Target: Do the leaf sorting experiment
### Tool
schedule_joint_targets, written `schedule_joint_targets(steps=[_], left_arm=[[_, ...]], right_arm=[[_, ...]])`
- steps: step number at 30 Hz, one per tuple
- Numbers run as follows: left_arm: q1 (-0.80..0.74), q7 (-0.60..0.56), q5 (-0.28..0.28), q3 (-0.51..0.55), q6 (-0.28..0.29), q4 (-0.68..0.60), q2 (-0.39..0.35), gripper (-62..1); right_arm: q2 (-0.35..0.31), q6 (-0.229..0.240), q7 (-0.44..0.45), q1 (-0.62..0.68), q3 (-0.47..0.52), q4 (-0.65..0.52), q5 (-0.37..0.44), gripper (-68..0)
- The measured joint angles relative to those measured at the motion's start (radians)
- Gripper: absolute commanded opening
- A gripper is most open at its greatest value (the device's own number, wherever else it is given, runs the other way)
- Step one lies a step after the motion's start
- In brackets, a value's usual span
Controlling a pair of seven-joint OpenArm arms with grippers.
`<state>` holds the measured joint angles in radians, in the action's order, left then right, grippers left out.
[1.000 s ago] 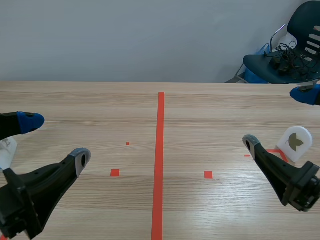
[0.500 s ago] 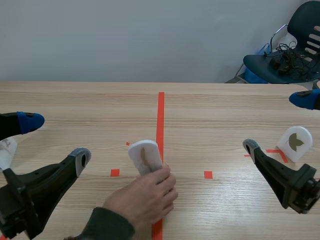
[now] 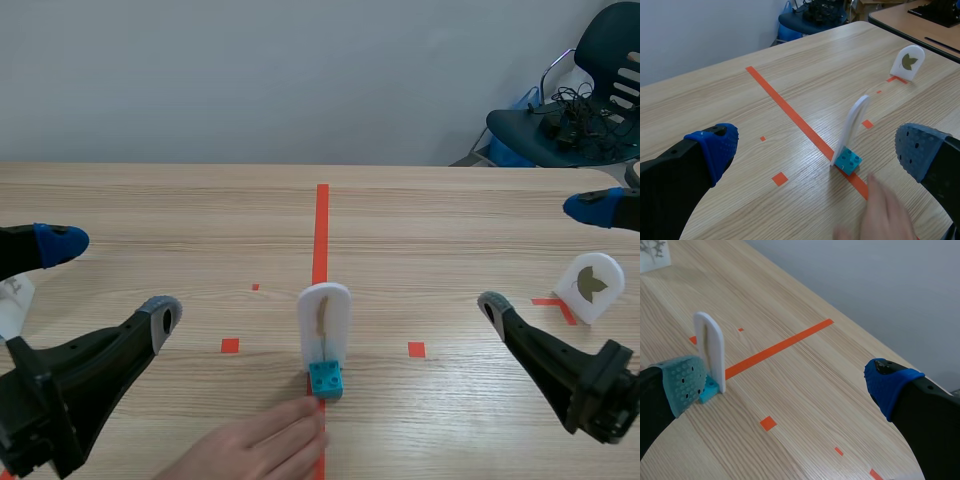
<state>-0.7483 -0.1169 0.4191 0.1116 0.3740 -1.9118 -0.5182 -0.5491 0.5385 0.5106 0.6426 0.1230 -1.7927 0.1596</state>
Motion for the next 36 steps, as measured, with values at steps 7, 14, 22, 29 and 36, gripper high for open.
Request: schedule_joint_targets(steps=[7, 14, 22, 29, 36], left_arm=[[0.0, 0.0, 0.0, 0.0, 0.0, 0.0, 0.0, 1.4], [0.0, 0.0, 0.0, 0.0, 0.0, 0.0, 0.0, 1.4], [0.0, 0.0, 0.0, 0.0, 0.0, 0.0, 0.0, 1.4], [0.0, 0.0, 0.0, 0.0, 0.0, 0.0, 0.0, 1.4], [0.0, 0.0, 0.0, 0.0, 0.0, 0.0, 0.0, 1.4]], right_arm=[[0.0, 0.159, 0.0, -0.124, -0.029, 0.148, -0.002, 0.4], [0.002, 0.196, 0.045, -0.297, -0.205, 0.404, -0.006, 0.4], [0.101, 0.191, 0.085, -0.458, -0.358, 0.56, -0.08, 0.4], [0.203, 0.085, 0.091, -0.532, -0.479, 0.645, -0.1, 0.4], [0.244, 0.024, 0.09, -0.582, -0.583, 0.721, -0.143, 0.4]])
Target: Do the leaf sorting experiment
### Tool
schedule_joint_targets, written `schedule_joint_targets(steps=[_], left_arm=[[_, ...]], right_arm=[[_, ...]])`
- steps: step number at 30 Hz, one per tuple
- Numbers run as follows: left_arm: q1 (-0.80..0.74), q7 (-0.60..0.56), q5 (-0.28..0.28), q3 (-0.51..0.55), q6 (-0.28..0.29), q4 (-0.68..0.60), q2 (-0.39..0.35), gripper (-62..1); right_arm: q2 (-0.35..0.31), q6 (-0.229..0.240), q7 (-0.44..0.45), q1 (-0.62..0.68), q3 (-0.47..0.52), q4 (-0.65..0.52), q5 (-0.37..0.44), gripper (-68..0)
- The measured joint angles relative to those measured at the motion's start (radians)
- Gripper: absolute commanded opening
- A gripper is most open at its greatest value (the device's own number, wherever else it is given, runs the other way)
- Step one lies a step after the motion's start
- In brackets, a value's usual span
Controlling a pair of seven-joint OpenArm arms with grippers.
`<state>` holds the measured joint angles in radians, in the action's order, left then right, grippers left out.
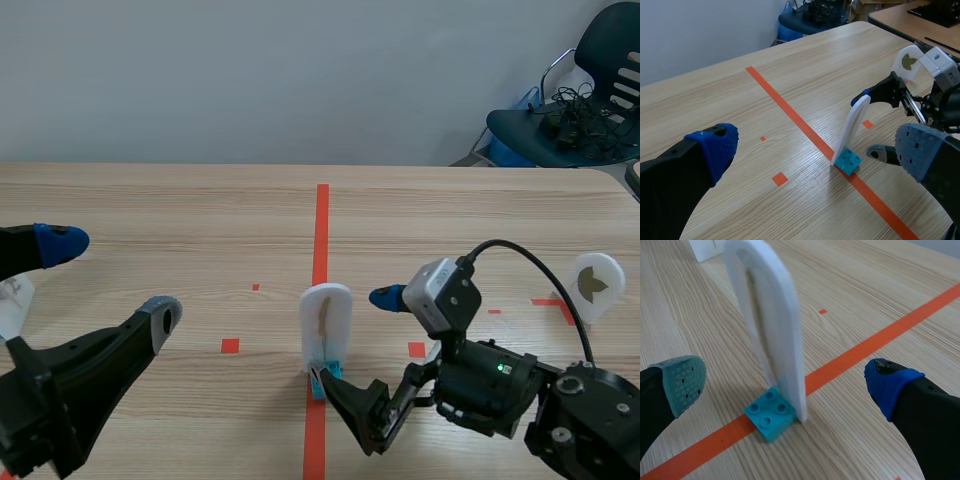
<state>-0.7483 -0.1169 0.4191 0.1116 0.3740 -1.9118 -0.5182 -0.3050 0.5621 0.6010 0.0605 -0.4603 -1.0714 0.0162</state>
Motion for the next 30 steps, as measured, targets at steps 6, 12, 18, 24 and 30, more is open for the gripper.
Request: schedule_joint_targets(steps=[6, 12, 18, 24, 30], left_arm=[[0.0, 0.0, 0.0, 0.0, 0.0, 0.0, 0.0, 1.4], [0.0, 0.0, 0.0, 0.0, 0.0, 0.0, 0.0, 1.4], [0.0, 0.0, 0.0, 0.0, 0.0, 0.0, 0.0, 1.4], [0.0, 0.0, 0.0, 0.0, 0.0, 0.0, 0.0, 1.4], [0.0, 0.0, 0.0, 0.0, 0.0, 0.0, 0.0, 1.4]], right_arm=[[0.025, -0.069, -0.003, -0.013, -0.064, 0.006, -0.002, -9.5], [0.025, -0.069, -0.026, -0.013, -0.064, 0.006, -0.002, -37.2], [0.025, -0.069, -0.026, -0.013, -0.06, 0.006, -0.002, -58.9], [0.016, -0.069, -0.014, -0.013, -0.058, 0.006, -0.002, -61.2], [-0.008, -0.067, 0.087, -0.012, -0.018, 0.006, -0.002, -61.2]])
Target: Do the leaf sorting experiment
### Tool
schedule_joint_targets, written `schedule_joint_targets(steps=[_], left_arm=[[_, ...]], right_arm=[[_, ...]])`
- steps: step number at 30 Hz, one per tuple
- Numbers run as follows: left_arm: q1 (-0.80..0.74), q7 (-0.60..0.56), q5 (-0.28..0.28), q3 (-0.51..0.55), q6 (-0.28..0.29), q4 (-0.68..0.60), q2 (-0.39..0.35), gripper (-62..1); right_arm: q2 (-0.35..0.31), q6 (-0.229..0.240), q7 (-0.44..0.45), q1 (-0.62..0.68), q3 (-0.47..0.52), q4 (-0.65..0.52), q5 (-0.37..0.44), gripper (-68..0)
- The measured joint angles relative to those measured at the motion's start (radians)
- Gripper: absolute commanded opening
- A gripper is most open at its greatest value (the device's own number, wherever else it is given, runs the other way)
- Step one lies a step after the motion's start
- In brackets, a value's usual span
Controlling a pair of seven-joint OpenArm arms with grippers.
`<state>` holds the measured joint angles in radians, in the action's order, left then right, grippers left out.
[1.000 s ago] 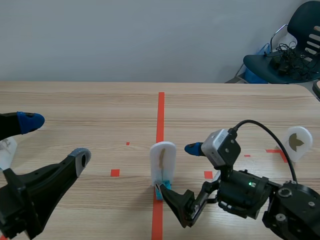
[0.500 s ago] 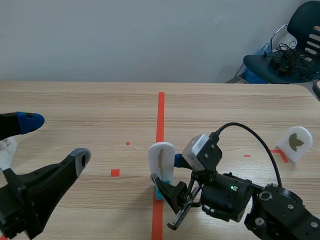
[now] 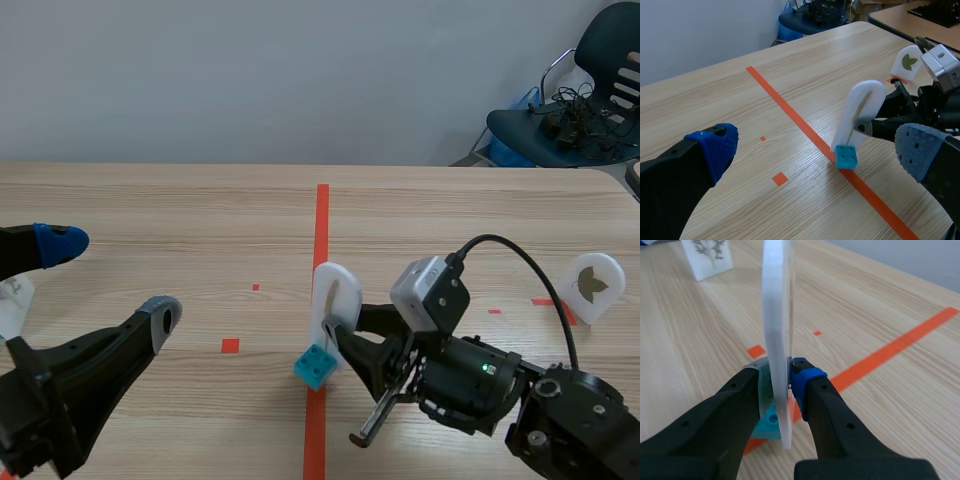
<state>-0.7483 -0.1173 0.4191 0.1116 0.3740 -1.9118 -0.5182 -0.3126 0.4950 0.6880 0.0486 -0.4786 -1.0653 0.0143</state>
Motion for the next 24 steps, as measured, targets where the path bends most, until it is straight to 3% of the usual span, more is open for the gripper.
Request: schedule_joint_targets(steps=[8, 13, 20, 24], left_arm=[[0.0, 0.0, 0.0, 0.0, 0.0, 0.0, 0.0, 1.4], [0.0, 0.0, 0.0, 0.0, 0.0, 0.0, 0.0, 1.4], [0.0, 0.0, 0.0, 0.0, 0.0, 0.0, 0.0, 1.4], [0.0, 0.0, 0.0, 0.0, 0.0, 0.0, 0.0, 1.4]], right_arm=[[-0.063, 0.134, 0.018, 0.068, 0.293, -0.078, 0.001, -61.2], [-0.065, 0.207, 0.018, 0.131, 0.485, -0.122, 0.004, -61.2], [-0.065, 0.212, -0.001, 0.197, 0.674, -0.121, 0.004, -61.2], [-0.066, 0.204, -0.053, 0.201, 0.723, -0.111, 0.005, -61.1]])
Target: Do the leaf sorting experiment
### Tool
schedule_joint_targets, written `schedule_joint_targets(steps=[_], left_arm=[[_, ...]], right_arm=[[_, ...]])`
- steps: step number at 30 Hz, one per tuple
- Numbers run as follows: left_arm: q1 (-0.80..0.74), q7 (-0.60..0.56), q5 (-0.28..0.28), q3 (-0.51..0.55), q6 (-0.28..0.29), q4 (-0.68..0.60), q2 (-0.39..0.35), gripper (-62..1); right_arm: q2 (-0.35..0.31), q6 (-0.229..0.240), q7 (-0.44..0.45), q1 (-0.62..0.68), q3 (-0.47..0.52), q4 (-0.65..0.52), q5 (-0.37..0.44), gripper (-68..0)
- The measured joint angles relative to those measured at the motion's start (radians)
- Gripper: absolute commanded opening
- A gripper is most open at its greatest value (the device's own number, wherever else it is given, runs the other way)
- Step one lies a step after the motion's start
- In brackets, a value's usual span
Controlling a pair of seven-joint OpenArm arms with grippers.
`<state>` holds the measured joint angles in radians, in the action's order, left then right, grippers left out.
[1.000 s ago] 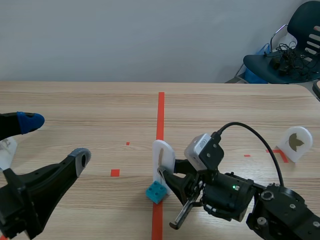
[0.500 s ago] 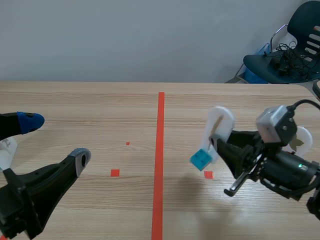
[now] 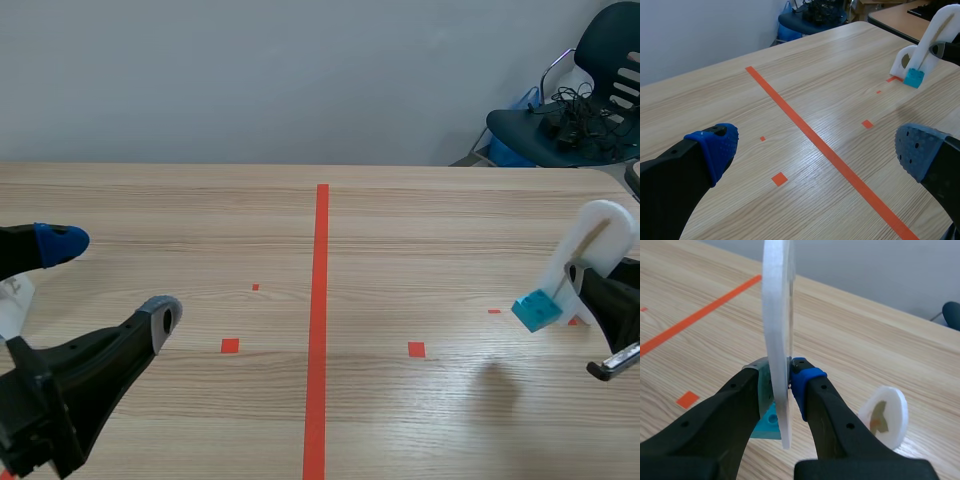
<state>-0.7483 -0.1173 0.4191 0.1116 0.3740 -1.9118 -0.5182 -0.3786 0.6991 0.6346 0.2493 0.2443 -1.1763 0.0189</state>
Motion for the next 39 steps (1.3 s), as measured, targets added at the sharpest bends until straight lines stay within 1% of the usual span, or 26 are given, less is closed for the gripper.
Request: schedule_joint_targets(steps=[5, 7, 8, 10, 11, 13, 17, 18, 19, 21, 27, 30, 32, 33, 36, 39], left_arm=[[0.0, 0.0, 0.0, 0.0, 0.0, 0.0, 0.0, 1.4], [0.0, 0.0, 0.0, 0.0, 0.0, 0.0, 0.0, 1.4], [0.0, 0.0, 0.0, 0.0, 0.0, 0.0, 0.0, 1.4], [0.0, 0.0, 0.0, 0.0, 0.0, 0.0, 0.0, 1.4], [0.0, 0.0, 0.0, 0.0, 0.0, 0.0, 0.0, 1.4], [0.0, 0.0, 0.0, 0.0, 0.0, 0.0, 0.0, 1.4], [0.0, 0.0, 0.0, 0.0, 0.0, 0.0, 0.0, 1.4], [0.0, 0.0, 0.0, 0.0, 0.0, 0.0, 0.0, 1.4], [0.0, 0.0, 0.0, 0.0, 0.0, 0.0, 0.0, 1.4], [0.0, 0.0, 0.0, 0.0, 0.0, 0.0, 0.0, 1.4], [0.0, 0.0, 0.0, 0.0, 0.0, 0.0, 0.0, 1.4], [0.0, 0.0, 0.0, 0.0, 0.0, 0.0, 0.0, 1.4], [0.0, 0.0, 0.0, 0.0, 0.0, 0.0, 0.0, 1.4], [0.0, 0.0, 0.0, 0.0, 0.0, 0.0, 0.0, 1.4], [0.0, 0.0, 0.0, 0.0, 0.0, 0.0, 0.0, 1.4], [0.0, 0.0, 0.0, 0.0, 0.0, 0.0, 0.0, 1.4]], right_arm=[[-0.002, 0.001, 0.003, -0.007, -0.011, 0.056, 0.0, -61.2], [-0.008, -0.006, 0.003, -0.02, -0.016, 0.082, -0.001, -61.1], [-0.016, -0.018, 0.002, -0.029, -0.019, 0.094, -0.001, -61.2], [-0.029, -0.074, -0.002, -0.059, -0.021, 0.125, -0.001, -61.2], [-0.038, -0.094, -0.007, -0.078, -0.021, 0.143, 0.0, -61.2], [-0.051, -0.109, -0.012, -0.116, -0.021, 0.186, 0.007, -61.2], [-0.05, -0.116, -0.012, -0.172, -0.021, 0.268, 0.007, -61.2], [-0.049, -0.131, -0.012, -0.18, -0.021, 0.285, 0.007, -61.2], [-0.048, -0.158, -0.013, -0.186, -0.021, 0.299, 0.007, -61.2], [-0.048, -0.188, -0.016, -0.191, -0.021, 0.322, 0.007, -61.2], [-0.048, -0.19, -0.053, -0.188, -0.021, 0.332, 0.007, -60.8], [-0.048, -0.191, -0.091, -0.187, -0.021, 0.332, 0.007, -60.7], [-0.048, -0.208, -0.102, -0.184, -0.021, 0.332, 0.007, -60.3], [-0.049, -0.211, -0.115, -0.184, -0.021, 0.332, 0.008, -58.5], [-0.058, -0.209, -0.114, -0.179, -0.021, 0.332, 0.007, -51.4], [-0.072, -0.209, -0.089, -0.166, -0.021, 0.332, 0.007, -42.9]])
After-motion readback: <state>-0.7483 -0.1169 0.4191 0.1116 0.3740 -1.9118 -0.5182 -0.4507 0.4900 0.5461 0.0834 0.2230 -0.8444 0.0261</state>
